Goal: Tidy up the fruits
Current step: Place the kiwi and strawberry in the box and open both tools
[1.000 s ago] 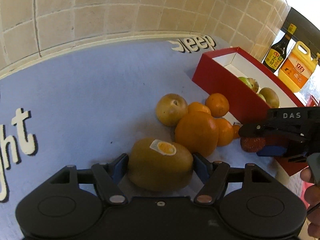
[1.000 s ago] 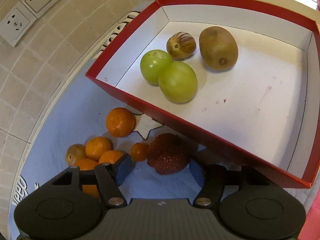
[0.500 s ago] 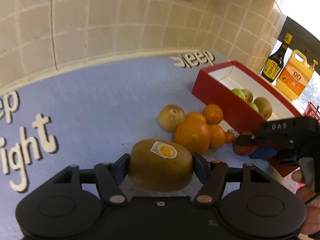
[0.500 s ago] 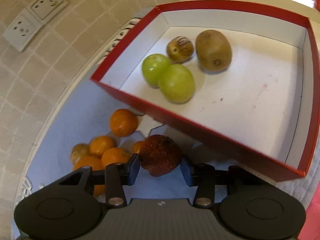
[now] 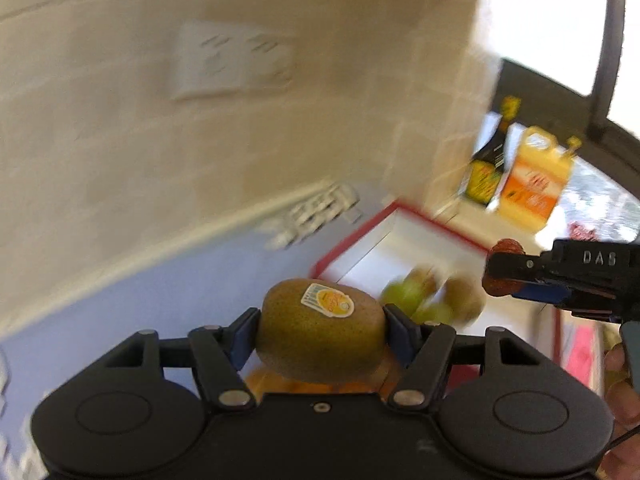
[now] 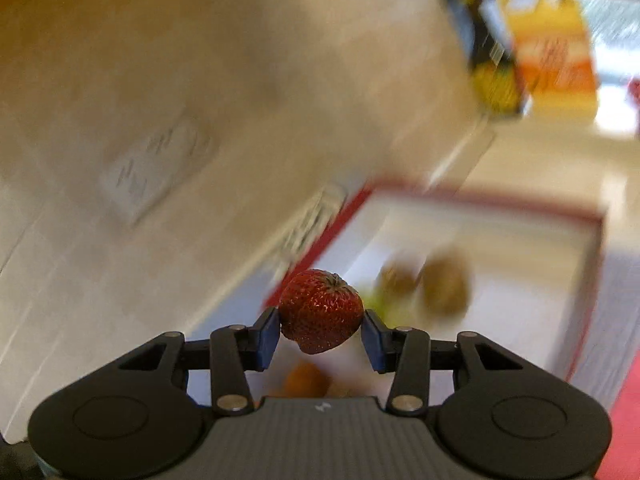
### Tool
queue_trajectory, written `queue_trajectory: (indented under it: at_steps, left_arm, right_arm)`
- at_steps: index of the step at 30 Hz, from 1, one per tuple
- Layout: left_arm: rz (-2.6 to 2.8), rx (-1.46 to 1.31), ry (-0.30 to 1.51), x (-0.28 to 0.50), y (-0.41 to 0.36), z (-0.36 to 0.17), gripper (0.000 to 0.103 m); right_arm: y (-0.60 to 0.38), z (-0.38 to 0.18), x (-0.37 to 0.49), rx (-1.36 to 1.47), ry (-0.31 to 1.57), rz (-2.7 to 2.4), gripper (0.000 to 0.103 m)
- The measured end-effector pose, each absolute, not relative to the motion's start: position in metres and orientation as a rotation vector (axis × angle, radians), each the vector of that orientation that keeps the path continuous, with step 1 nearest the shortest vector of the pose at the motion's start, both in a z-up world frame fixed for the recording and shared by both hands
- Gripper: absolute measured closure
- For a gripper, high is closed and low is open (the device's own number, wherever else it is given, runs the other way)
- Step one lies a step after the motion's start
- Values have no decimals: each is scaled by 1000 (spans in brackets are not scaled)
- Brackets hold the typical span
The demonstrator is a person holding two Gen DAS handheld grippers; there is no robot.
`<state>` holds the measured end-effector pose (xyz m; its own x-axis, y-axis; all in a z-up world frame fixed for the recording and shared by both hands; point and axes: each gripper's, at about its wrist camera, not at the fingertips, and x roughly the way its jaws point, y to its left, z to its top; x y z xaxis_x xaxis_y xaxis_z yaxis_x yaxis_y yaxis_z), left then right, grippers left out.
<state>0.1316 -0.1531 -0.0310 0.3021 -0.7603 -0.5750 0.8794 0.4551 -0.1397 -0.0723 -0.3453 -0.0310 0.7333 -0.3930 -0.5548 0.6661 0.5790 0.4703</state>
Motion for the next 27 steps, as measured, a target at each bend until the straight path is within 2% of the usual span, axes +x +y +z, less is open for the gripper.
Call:
queue_trajectory:
  at_steps: [3,6,13,19,27]
  left_arm:
    - [-1194,240,595,137,-211,-20,25]
    - [-1279,284,612,137,-277,-22,25]
    - [-1270,334,790,147,-403,-78,25]
    - [-1256,393,886,148,-435,-126,25]
    - [-1240,441,949,147,-450,-140,25]
  right_arm:
    - [-383,-21,-82,689,377,-752,56]
    - [-422,-27,-85,688,431,-843,56]
    - [-473,-72,-81,718,637,-884,56]
    - [-482,-95,-64,708,728,-861,56]
    - [-493,-115,-44,696,842,-861,56]
